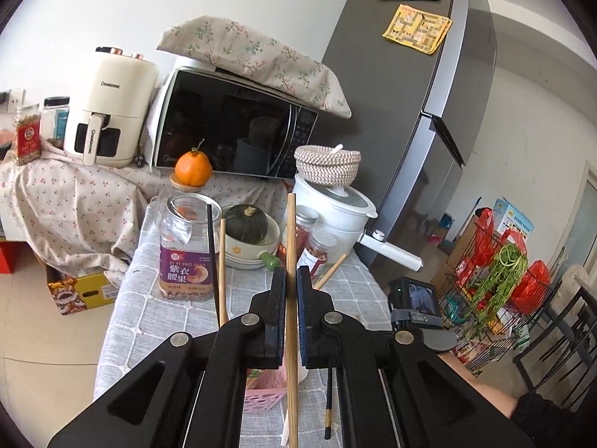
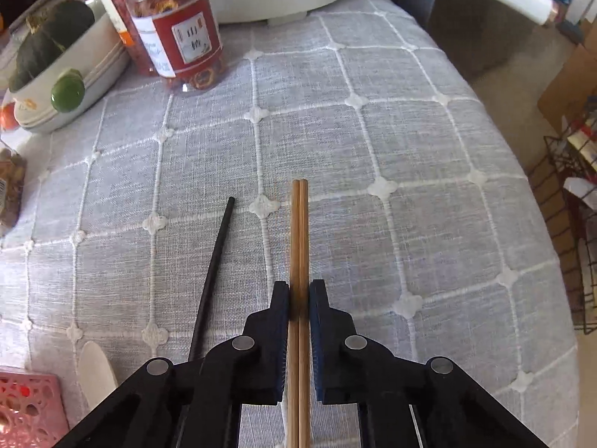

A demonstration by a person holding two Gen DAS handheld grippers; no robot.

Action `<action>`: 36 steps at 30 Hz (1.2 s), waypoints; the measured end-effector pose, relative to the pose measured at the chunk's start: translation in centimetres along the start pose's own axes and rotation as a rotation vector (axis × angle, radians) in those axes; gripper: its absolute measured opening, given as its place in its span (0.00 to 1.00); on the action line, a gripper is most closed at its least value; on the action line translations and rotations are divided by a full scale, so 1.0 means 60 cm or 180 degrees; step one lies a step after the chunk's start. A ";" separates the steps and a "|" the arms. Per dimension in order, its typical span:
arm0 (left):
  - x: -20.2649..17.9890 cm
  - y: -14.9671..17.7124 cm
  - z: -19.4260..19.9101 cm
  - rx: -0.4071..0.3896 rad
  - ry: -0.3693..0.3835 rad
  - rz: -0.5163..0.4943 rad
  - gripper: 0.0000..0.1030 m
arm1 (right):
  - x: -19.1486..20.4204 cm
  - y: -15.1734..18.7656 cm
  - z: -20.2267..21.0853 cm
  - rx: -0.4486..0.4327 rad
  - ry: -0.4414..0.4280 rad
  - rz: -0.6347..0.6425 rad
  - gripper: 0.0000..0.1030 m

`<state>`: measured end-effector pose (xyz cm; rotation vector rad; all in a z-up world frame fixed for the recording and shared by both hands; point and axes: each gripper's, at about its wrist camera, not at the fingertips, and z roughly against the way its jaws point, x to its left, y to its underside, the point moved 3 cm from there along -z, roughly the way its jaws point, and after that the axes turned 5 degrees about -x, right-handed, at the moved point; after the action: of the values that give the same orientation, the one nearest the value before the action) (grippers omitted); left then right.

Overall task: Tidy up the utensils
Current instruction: 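Carry the wooden chopstick toward the basket with the left gripper while the right gripper grasps wooden chopsticks, then lower the left gripper's chopstick into the basket and open while the right gripper carries its chopsticks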

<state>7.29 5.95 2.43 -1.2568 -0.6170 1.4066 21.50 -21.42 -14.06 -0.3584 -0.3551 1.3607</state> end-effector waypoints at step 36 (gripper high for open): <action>0.034 0.039 -0.104 -0.0359 -0.0472 -0.0095 0.06 | 0.065 0.059 0.333 -0.2063 -0.0816 0.0013 0.08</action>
<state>12.44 5.52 -2.21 -1.2335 -0.8230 1.4660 10.14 -16.11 2.35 -0.7188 -1.0167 1.2721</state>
